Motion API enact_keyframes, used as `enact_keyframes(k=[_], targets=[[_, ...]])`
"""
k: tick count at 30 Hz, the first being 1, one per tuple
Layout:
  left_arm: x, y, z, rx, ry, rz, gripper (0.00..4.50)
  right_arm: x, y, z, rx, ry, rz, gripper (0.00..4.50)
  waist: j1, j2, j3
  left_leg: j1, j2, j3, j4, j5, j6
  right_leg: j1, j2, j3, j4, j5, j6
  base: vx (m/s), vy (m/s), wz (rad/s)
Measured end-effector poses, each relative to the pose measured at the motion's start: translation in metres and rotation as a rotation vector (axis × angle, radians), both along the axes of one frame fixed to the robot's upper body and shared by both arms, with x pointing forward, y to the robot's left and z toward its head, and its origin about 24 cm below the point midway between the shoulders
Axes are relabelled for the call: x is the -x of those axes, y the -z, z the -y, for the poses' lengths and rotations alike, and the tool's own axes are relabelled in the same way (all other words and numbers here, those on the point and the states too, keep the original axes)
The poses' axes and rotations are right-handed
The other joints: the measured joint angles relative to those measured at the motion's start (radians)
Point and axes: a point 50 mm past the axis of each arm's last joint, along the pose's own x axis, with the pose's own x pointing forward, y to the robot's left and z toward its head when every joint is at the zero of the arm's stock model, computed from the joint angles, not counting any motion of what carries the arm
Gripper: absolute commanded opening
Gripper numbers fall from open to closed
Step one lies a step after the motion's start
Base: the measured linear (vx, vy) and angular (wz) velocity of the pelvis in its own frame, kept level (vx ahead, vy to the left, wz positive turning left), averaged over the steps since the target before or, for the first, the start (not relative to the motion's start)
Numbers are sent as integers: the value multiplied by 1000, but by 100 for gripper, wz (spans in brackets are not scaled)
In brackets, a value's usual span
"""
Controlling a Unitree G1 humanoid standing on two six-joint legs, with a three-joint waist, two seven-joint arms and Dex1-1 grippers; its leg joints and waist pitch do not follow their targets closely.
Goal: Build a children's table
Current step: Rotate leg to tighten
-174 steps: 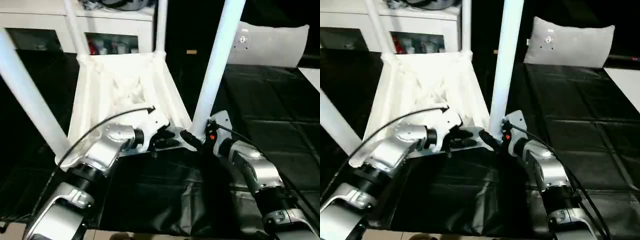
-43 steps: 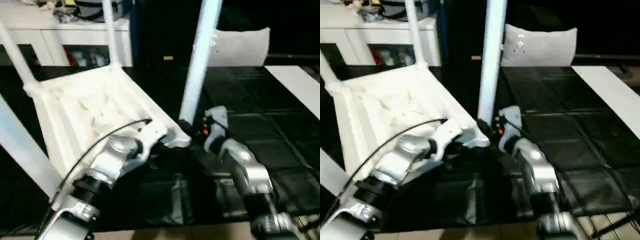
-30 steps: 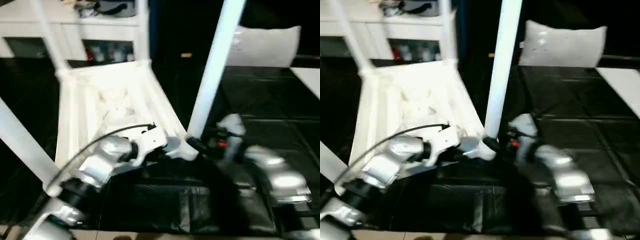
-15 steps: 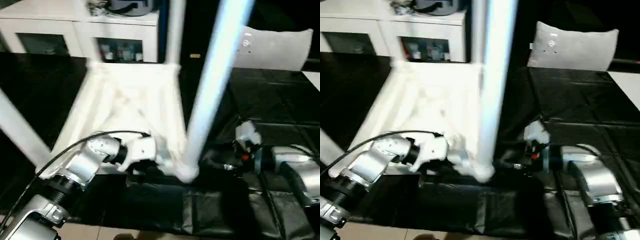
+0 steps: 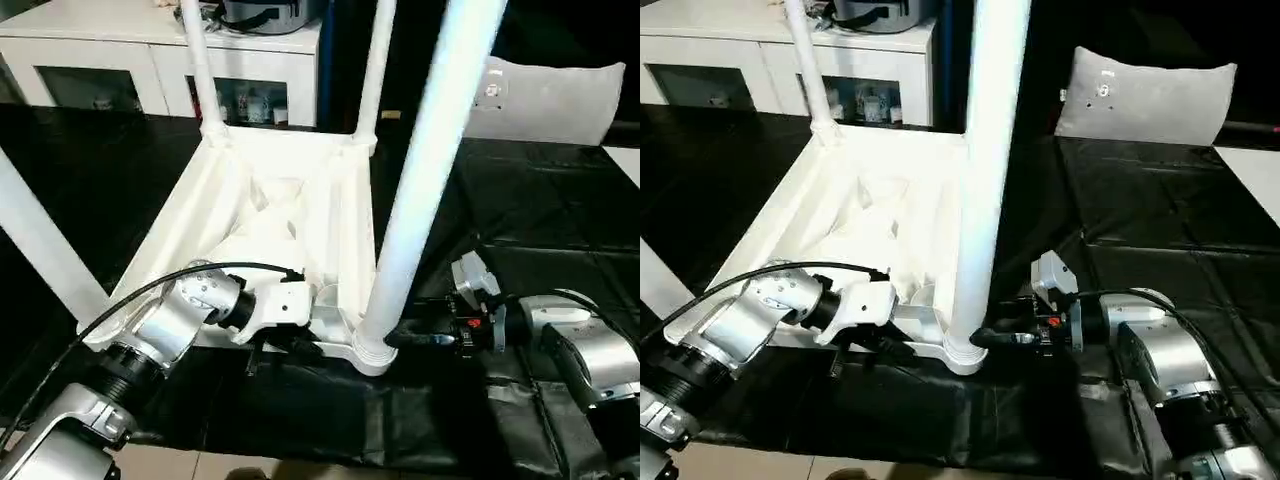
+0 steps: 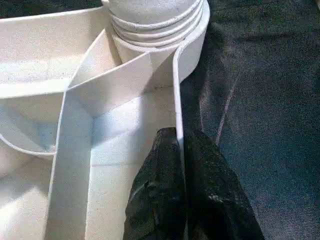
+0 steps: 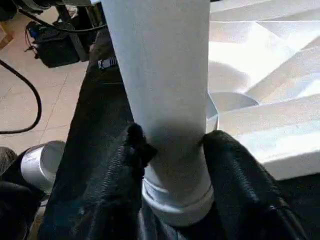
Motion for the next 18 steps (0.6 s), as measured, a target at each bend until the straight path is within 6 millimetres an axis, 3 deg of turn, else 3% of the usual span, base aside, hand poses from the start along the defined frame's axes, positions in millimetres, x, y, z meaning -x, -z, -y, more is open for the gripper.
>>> enact_keyframes(k=[7, 10, 14, 18], targets=[[-3, 0, -2, 13, -81, -34, 0, 4, 9, -1, -42, 74, -36, 110, -2, 0, 0, 1, 0, 0, 0, 0, -1, 0, 0, 0, 1, 0, 0, 0, 0, 0], [-5, 1, -6, 14, -175, -49, 0, 0, 15, -7, -46, 181, -45, 93, -22, 0, 0, 2, 0, 0, 0, 2, -4, 0, 0, 0, 1, 0, 0, 0, 0, 0], [-14, 4, -1, 37, -364, -24, 0, -14, 21, -20, -46, 443, -34, 62, -62, -1, 0, 5, 0, -1, 2, 3, -5, 0, 0, -3, -2, 0, 0, 0, 0, 0], [-19, 7, 18, 82, -497, -13, 0, -28, 20, -24, -8, 650, -9, 33, -76, -1, 0, 2, 1, -2, 0, 3, -5, 3, 0, -6, -14, 0, 1, 0, 0, 0]])
